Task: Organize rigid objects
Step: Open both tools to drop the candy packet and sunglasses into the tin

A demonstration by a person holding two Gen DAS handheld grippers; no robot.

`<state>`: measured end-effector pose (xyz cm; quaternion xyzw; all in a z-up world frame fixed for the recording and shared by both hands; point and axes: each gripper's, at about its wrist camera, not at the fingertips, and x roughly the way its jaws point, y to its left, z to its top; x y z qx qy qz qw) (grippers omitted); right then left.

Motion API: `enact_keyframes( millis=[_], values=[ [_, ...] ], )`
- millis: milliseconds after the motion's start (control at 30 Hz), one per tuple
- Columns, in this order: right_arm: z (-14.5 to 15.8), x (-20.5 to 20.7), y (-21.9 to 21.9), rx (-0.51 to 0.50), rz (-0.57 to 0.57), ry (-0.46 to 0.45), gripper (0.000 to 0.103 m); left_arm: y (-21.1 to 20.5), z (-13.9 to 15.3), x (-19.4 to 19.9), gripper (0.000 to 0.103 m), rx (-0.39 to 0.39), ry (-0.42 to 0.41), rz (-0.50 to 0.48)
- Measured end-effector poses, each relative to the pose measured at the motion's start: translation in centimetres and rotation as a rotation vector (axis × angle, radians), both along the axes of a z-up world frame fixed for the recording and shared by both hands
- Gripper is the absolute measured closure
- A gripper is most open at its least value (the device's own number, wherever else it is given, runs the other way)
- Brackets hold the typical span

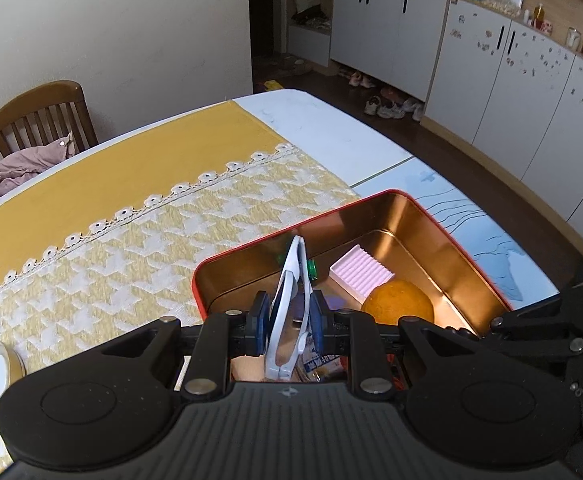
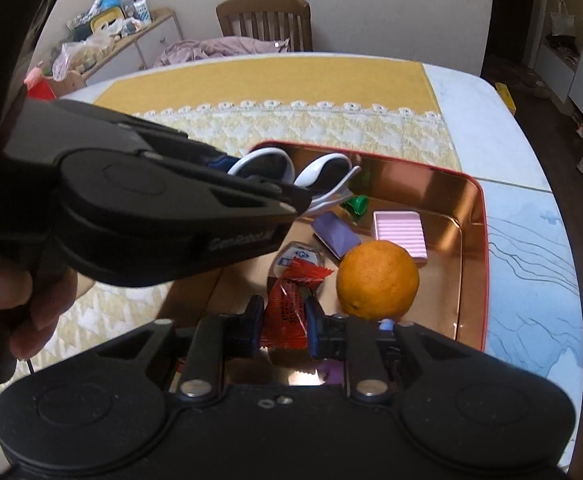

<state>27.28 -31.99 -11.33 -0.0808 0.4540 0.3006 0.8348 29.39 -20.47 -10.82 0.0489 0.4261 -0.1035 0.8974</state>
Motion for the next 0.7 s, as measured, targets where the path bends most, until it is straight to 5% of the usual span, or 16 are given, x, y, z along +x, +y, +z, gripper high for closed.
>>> enact_keyframes(
  millis=[700],
  values=[
    [-1.0, -0.5, 0.0, -0.037, 0.044, 0.013, 0.073, -0.5, -2.4, 0.7, 0.082, -0.008, 0.097, 0.014]
  ],
)
